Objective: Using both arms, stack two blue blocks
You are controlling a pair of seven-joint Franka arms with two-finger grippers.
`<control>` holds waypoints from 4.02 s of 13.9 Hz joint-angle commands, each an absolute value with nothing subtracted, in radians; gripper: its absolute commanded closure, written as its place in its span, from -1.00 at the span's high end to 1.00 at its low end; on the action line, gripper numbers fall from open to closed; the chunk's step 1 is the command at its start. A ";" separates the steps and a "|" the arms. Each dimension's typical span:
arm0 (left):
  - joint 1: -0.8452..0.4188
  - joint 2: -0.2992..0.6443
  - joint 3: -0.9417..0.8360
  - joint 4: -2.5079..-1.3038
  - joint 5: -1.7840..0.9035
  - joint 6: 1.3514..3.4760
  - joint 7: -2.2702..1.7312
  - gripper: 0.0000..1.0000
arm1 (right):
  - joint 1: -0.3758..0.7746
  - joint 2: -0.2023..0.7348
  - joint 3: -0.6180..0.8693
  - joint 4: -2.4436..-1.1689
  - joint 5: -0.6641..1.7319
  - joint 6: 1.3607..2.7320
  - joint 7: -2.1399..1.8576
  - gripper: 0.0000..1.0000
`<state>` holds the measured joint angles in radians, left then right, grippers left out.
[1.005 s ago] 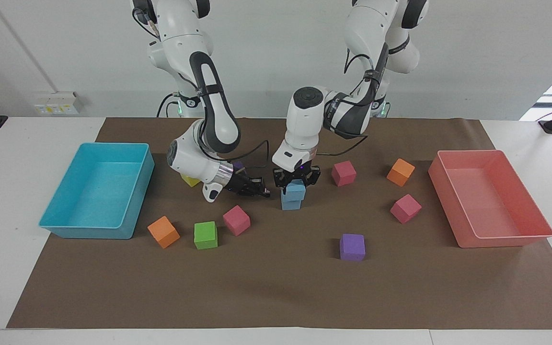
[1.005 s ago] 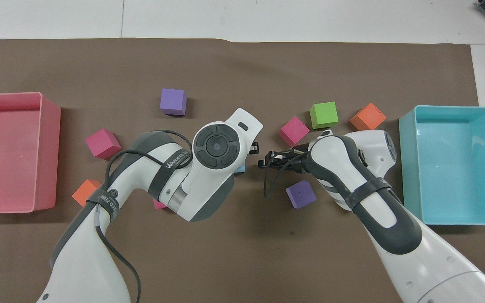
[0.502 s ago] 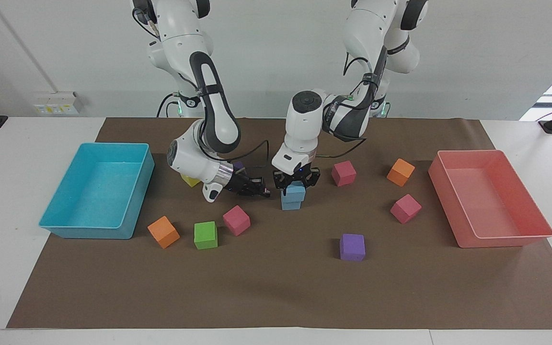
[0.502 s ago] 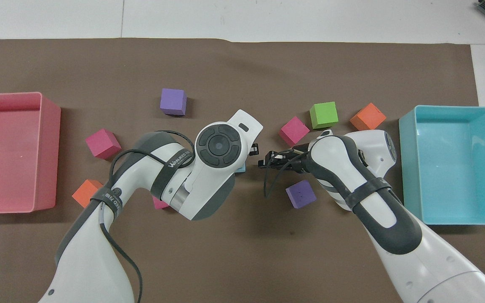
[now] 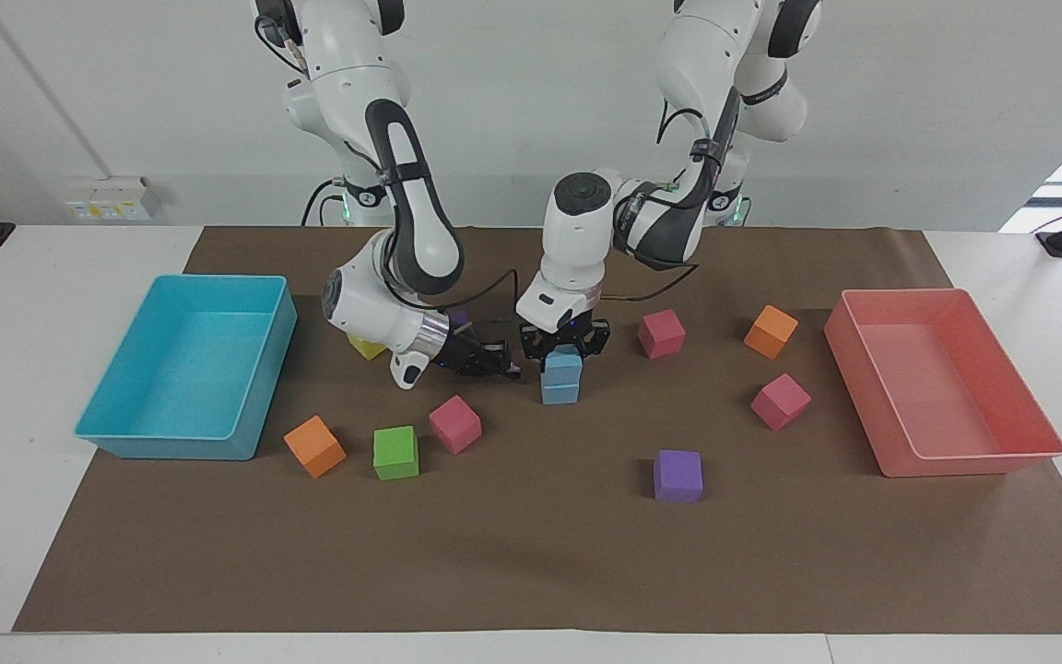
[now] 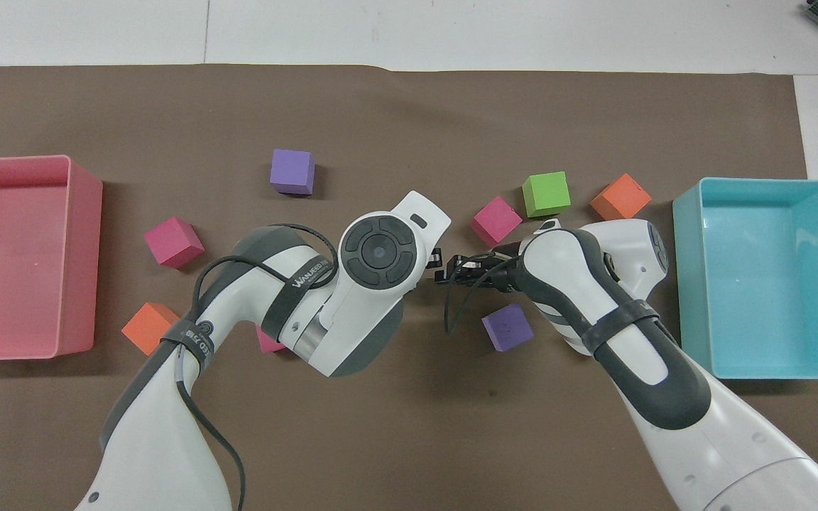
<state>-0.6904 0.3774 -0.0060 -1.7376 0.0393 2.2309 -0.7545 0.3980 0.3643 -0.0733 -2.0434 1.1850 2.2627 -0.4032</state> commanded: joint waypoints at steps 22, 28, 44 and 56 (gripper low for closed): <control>-0.701 0.388 0.009 -1.724 0.064 2.224 -0.769 -1.00 | 0.397 0.367 -0.066 -2.045 1.223 2.279 -0.428 -1.00; -0.701 0.390 0.009 -1.726 0.061 2.247 -0.775 0.47 | 0.397 0.367 -0.066 -2.045 1.223 2.281 -0.423 -1.00; -0.634 0.178 0.011 -1.778 0.060 2.076 -0.723 1.00 | 0.397 0.371 -0.067 -2.034 1.209 2.283 -0.422 -1.00; -0.330 -0.067 0.011 -1.905 0.048 1.924 -0.169 1.00 | 0.368 0.299 -0.080 -1.970 0.901 2.247 -0.175 0.22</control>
